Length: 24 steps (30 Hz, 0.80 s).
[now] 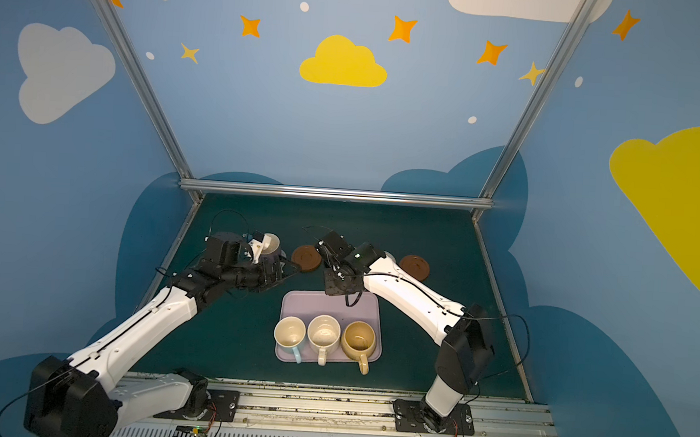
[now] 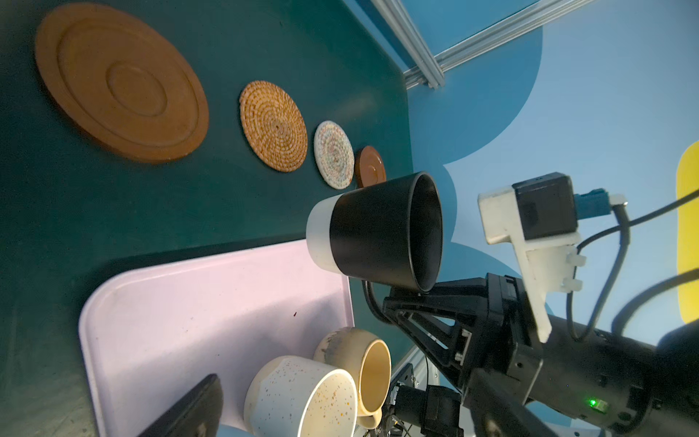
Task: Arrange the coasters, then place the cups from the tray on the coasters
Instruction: 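Lift the black mug off the tray with the right gripper, then carry the black mug over the brown wooden coaster with the right gripper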
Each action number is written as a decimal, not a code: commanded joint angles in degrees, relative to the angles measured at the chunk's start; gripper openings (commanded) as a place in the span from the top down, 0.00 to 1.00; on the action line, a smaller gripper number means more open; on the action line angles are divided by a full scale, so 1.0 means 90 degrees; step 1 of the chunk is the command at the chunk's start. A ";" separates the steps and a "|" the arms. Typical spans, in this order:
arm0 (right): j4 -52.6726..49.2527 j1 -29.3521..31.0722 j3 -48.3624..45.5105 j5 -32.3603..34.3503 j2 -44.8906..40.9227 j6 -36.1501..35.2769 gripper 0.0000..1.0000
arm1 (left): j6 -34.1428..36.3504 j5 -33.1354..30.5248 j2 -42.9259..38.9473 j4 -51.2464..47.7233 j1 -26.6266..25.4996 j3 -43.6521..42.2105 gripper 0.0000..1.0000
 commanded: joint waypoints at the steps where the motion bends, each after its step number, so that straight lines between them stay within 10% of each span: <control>1: -0.0024 0.0018 0.0656 0.0034 0.0262 -0.0105 1.00 | -0.0030 0.0046 0.0010 0.0007 0.0181 0.0274 0.01; 24: 0.0107 -0.0012 0.3308 -0.0022 0.2318 -0.0323 1.00 | -0.0278 -0.0522 0.0432 -0.0216 0.0945 0.0901 0.00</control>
